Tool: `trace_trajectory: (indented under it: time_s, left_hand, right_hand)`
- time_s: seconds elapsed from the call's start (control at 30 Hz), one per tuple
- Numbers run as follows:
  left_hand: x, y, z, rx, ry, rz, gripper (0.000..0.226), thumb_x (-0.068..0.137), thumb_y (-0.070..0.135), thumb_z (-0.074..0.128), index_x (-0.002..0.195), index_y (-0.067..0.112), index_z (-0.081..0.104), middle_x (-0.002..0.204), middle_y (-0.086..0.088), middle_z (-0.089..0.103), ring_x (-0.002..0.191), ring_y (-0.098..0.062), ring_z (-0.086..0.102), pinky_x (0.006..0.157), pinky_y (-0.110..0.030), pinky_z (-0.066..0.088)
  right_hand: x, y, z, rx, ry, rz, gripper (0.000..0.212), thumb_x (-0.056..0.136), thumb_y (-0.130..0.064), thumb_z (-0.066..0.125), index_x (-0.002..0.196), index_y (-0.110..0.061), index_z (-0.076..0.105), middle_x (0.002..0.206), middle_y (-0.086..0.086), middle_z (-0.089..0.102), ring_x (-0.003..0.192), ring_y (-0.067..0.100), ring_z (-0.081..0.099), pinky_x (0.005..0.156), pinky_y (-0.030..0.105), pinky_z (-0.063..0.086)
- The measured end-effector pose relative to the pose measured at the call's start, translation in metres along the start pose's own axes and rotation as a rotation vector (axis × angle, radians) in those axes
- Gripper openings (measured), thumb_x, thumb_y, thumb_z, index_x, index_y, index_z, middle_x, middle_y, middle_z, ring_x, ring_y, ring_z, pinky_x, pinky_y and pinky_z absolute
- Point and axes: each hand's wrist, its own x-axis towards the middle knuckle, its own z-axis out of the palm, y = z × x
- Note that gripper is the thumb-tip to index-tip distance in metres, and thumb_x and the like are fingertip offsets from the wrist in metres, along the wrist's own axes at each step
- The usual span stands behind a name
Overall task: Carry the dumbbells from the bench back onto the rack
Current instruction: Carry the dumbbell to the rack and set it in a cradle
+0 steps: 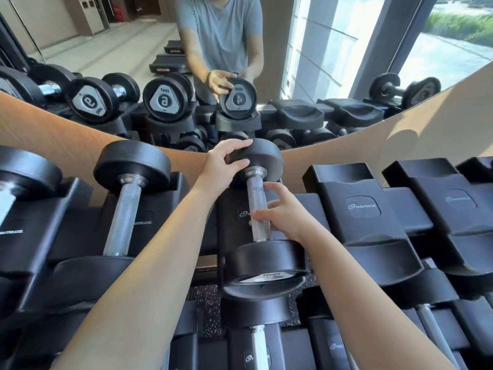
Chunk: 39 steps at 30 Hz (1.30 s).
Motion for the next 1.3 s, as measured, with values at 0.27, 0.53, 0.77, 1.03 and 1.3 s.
trace_trajectory:
  time_s: [0.27, 0.53, 0.77, 1.03, 1.3]
  left_hand:
    - [-0.069, 0.022, -0.002, 0.215, -0.008, -0.03, 0.047, 0.08, 0.013, 0.066, 0.122, 0.027, 0.053, 0.142, 0.003, 0.04, 0.128, -0.005, 0.031, 0.107, -0.032, 0.026]
    - [-0.162, 0.037, 0.018, 0.107, -0.003, -0.029, 0.034, 0.082, 0.016, 0.064, 0.105, 0.04, 0.057, 0.117, 0.019, 0.053, 0.113, 0.008, 0.046, 0.093, -0.011, 0.037]
    - [-0.187, 0.038, 0.025, 0.205, 0.024, -0.003, 0.046, 0.08, 0.011, 0.066, 0.121, 0.025, 0.052, 0.114, 0.019, 0.05, 0.106, 0.015, 0.042, 0.09, 0.002, 0.024]
    - [-0.19, 0.041, 0.03, 0.265, 0.065, -0.018, 0.046, 0.081, 0.003, 0.063, 0.123, 0.018, 0.053, 0.117, 0.005, 0.051, 0.111, -0.006, 0.045, 0.093, 0.001, 0.024]
    - [-0.21, 0.052, 0.032, 0.379, 0.052, -0.077, 0.048, 0.086, 0.014, 0.06, 0.13, 0.02, 0.045, 0.142, -0.005, 0.038, 0.13, -0.019, 0.033, 0.104, -0.024, 0.022]
  right_hand:
    - [-0.038, 0.011, -0.009, -0.113, 0.108, -0.205, 0.06, 0.074, -0.016, 0.072, 0.125, -0.027, 0.044, 0.107, -0.007, 0.055, 0.098, 0.01, 0.057, 0.085, 0.03, 0.047]
    - [-0.088, 0.035, -0.019, 0.027, 0.074, -0.311, 0.033, 0.078, -0.019, 0.069, 0.1, -0.039, 0.056, 0.104, -0.001, 0.062, 0.092, 0.009, 0.06, 0.089, 0.03, 0.046]
    - [-0.107, 0.05, -0.018, -0.03, 0.036, -0.383, 0.045, 0.077, -0.011, 0.07, 0.106, -0.041, 0.054, 0.119, 0.01, 0.056, 0.105, 0.013, 0.057, 0.093, 0.023, 0.047]
    - [-0.106, 0.055, -0.015, -0.1, 0.105, -0.403, 0.047, 0.077, -0.016, 0.071, 0.119, -0.029, 0.054, 0.11, 0.005, 0.056, 0.102, 0.02, 0.055, 0.091, 0.029, 0.041]
    - [-0.13, 0.061, -0.007, -0.204, 0.218, -0.39, 0.047, 0.083, -0.018, 0.064, 0.127, -0.025, 0.049, 0.121, -0.007, 0.047, 0.113, 0.007, 0.045, 0.097, 0.027, 0.039]
